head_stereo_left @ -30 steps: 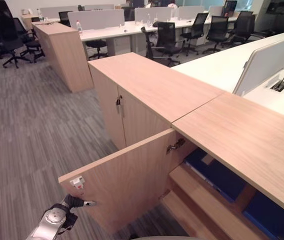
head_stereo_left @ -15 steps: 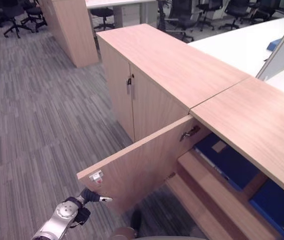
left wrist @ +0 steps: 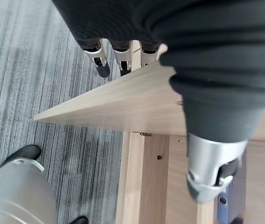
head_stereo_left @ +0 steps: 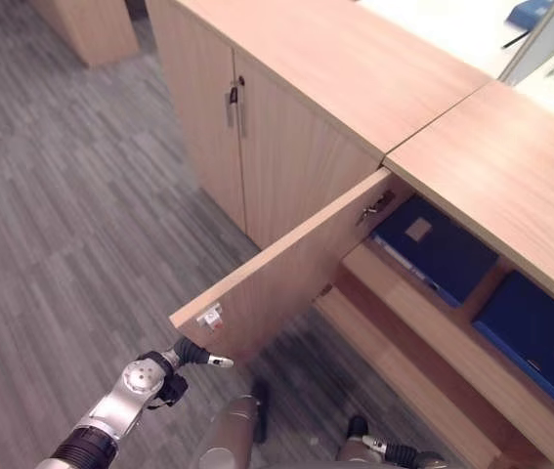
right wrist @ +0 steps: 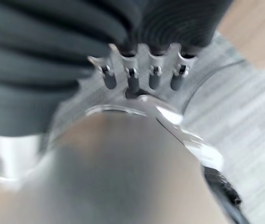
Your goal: Put the empty folder in the office cabinet
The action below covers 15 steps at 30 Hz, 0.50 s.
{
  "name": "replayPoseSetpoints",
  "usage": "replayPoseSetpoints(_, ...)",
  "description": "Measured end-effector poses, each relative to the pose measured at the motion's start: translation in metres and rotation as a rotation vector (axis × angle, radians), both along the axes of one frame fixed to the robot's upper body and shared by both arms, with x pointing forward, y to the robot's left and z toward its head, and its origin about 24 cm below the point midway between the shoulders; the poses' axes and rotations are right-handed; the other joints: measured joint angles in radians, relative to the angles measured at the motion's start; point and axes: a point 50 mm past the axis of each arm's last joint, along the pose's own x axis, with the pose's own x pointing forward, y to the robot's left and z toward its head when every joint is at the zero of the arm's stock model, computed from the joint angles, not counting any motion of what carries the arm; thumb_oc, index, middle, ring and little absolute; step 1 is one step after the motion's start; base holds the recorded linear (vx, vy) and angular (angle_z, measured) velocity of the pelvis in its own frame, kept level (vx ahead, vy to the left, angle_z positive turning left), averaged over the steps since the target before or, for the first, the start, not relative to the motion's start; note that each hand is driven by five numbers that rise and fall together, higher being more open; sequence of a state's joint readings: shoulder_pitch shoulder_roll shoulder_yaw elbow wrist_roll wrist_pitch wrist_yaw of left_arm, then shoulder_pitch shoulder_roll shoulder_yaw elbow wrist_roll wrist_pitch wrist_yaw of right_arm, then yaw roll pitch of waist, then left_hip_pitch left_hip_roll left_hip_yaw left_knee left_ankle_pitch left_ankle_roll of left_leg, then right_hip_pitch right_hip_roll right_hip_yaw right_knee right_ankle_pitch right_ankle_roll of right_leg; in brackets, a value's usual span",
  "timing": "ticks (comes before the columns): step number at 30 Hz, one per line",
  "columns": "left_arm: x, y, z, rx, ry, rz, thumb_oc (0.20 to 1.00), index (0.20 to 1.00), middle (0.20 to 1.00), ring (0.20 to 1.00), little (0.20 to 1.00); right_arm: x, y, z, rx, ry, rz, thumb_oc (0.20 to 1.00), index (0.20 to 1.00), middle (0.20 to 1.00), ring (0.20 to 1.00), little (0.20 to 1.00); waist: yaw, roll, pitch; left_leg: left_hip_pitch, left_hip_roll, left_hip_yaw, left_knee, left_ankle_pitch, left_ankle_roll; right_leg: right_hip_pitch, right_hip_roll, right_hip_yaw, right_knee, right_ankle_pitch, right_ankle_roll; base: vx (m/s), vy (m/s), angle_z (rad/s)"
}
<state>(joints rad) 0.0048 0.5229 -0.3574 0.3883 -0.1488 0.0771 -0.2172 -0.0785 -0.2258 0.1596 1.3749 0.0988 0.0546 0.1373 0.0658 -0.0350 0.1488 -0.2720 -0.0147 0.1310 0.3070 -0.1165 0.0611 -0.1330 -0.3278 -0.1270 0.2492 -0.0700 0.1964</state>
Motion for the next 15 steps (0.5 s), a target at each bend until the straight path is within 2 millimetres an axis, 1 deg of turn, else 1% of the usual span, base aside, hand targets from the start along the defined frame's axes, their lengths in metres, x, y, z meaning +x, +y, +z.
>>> replayPoseSetpoints(1, -0.005, 0.0, -0.003, -0.008, 0.01, 0.01, 1.0, 1.0, 1.0, 1.0, 1.0, 0.004, -0.001, 0.001, 0.0, -0.01, 0.005, 1.0, 1.0, 1.0, 1.0, 1.0, 0.002, -0.009, -0.012, 0.016, 0.002, 0.011, -0.05, 0.039, 0.005, -0.003, 0.008, -0.02, 0.055, -0.015, 0.001, -0.1, -0.209, -0.19)
replayPoseSetpoints(2, -0.009, 0.001, -0.005, -0.011, 0.017, 0.017, 1.0, 1.0, 1.0, 1.0, 1.0, 0.002, 0.0, 0.0, -0.001, -0.002, 0.017, 1.0, 1.0, 1.0, 1.0, 1.0, 0.011, -0.015, -0.032, 0.034, 0.005, 0.027, -0.115, 0.061, -0.005, -0.013, 0.014, -0.033, 0.106, -0.043, 0.005, -0.11, -0.251, -0.3)
replayPoseSetpoints(3, -0.012, 0.003, -0.006, -0.003, 0.022, 0.015, 1.0, 1.0, 1.0, 1.0, 1.0, -0.003, 0.001, -0.001, 0.0, 0.011, 0.026, 1.0, 1.0, 1.0, 1.0, 1.0, 0.027, -0.038, -0.053, 0.05, 0.003, 0.041, -0.178, 0.102, -0.004, -0.001, 0.022, -0.051, 0.089, -0.05, -0.003, -0.12, -0.273, -0.4)
replayPoseSetpoints(4, -0.013, 0.003, -0.007, -0.001, 0.028, 0.012, 1.0, 1.0, 1.0, 1.0, 1.0, -0.003, 0.002, -0.001, -0.001, 0.012, 0.035, 1.0, 1.0, 1.0, 1.0, 1.0, 0.044, -0.06, -0.063, 0.051, -0.004, 0.053, -0.202, 0.125, -0.025, 0.015, 0.035, -0.057, 0.036, -0.049, -0.002, -0.2, -0.387, -0.45)
replayPoseSetpoints(5, -0.013, 0.005, -0.009, 0.006, 0.038, 0.023, 1.0, 1.0, 1.0, 1.0, 1.0, 0.008, 0.003, 0.001, -0.003, -0.018, 0.048, 1.0, 1.0, 1.0, 1.0, 1.0, 0.05, -0.073, -0.059, 0.038, 0.002, 0.053, -0.208, 0.159, -0.029, 0.052, 0.077, -0.085, -0.061, -0.056, -0.013, -0.16, -0.265, -0.22)
replayPoseSetpoints(6, -0.011, 0.003, -0.01, 0.001, 0.035, 0.041, 1.0, 1.0, 1.0, 1.0, 1.0, 0.01, 0.0, 0.002, -0.015, -0.023, 0.048, 1.0, 1.0, 1.0, 1.0, 1.0, 0.043, -0.062, -0.053, 0.033, 0.015, 0.042, -0.212, 0.171, -0.038, 0.08, 0.099, -0.082, -0.122, -0.038, -0.034, -0.16, -0.247, -0.01)
replayPoseSetpoints(7, -0.011, 0.003, -0.01, 0.003, 0.034, 0.042, 1.0, 1.0, 1.0, 1.0, 1.0, 0.01, -0.003, 0.003, -0.027, -0.019, 0.049, 1.0, 1.0, 1.0, 1.0, 1.0, 0.041, -0.045, -0.046, 0.035, 0.03, 0.027, -0.218, 0.184, -0.047, 0.096, 0.122, -0.083, -0.151, -0.024, -0.038, -0.11, -0.208, 0.17)
replayPoseSetpoints(8, -0.012, 0.002, -0.011, 0.002, 0.033, 0.041, 1.0, 1.0, 1.0, 1.0, 1.0, 0.008, -0.005, 0.003, -0.037, -0.013, 0.063, 1.0, 1.0, 1.0, 1.0, 1.0, 0.035, -0.033, -0.043, 0.036, 0.044, 0.019, -0.227, 0.198, -0.058, 0.102, 0.148, -0.087, -0.164, -0.021, -0.046, -0.12, -0.261, 0.19)
replayPoseSetpoints(9, -0.013, 0.001, -0.012, -0.012, 0.037, 0.053, 1.0, 1.0, 1.0, 1.0, 1.0, 0.006, -0.008, 0.003, -0.051, -0.007, 0.073, 1.0, 1.0, 1.0, 1.0, 1.0, 0.031, -0.013, -0.042, 0.041, 0.067, 0.0, -0.253, 0.227, -0.075, 0.106, 0.179, -0.104, -0.17, -0.013, -0.058, -0.08, -0.191, 0.29)
replayPoseSetpoints(11, -0.014, -0.003, -0.013, -0.031, 0.041, 0.06, 1.0, 1.0, 1.0, 1.0, 1.0, 0.003, -0.013, 0.003, -0.07, 0.001, 0.068, 1.0, 1.0, 1.0, 1.0, 1.0, 0.013, 0.008, -0.03, 0.053, 0.085, -0.037, -0.277, 0.253, -0.093, 0.124, 0.202, -0.137, -0.168, -0.019, -0.075, -0.06, -0.112, 0.36)
replayPoseSetpoints(12, -0.015, -0.005, -0.015, -0.043, 0.045, 0.062, 1.0, 1.0, 1.0, 1.0, 1.0, 0.001, -0.015, 0.004, -0.076, 0.005, 0.066, 1.0, 1.0, 1.0, 1.0, 1.0, 0.01, 0.012, -0.027, 0.06, 0.091, -0.046, -0.288, 0.255, -0.103, 0.127, 0.209, -0.141, -0.166, -0.028, -0.09, -0.12, -0.14, 0.16)
replayPoseSetpoints(13, -0.018, -0.008, -0.017, -0.05, 0.056, 0.059, 1.0, 1.0, 1.0, 1.0, 1.0, -0.001, -0.018, 0.004, -0.084, 0.01, 0.065, 1.0, 1.0, 1.0, 1.0, 1.0, 0.016, 0.021, -0.024, 0.066, 0.095, -0.069, -0.292, 0.258, -0.109, 0.129, 0.222, -0.143, -0.158, -0.029, -0.092, -0.14, -0.183, 0.01)
replayPoseSetpoints(14, -0.019, -0.013, -0.02, -0.056, 0.063, 0.052, 1.0, 1.0, 1.0, 1.0, 1.0, -0.003, -0.023, 0.005, -0.095, 0.017, 0.063, 1.0, 1.0, 1.0, 1.0, 1.0, 0.019, 0.034, -0.02, 0.06, 0.108, -0.075, -0.278, 0.264, -0.11, 0.115, 0.234, -0.145, -0.125, -0.039, -0.103, -0.08, -0.104, 0.03)
replayPoseSetpoints(15, -0.017, -0.016, -0.019, -0.059, 0.058, 0.044, 1.0, 1.0, 1.0, 1.0, 1.0, 0.001, -0.024, 0.006, -0.1, 0.006, 0.065, 1.0, 1.0, 1.0, 1.0, 1.0, 0.015, 0.038, -0.015, 0.058, 0.11, -0.087, -0.277, 0.267, -0.125, 0.104, 0.234, -0.15, -0.097, -0.059, -0.123, -0.04, -0.065, 0.13)
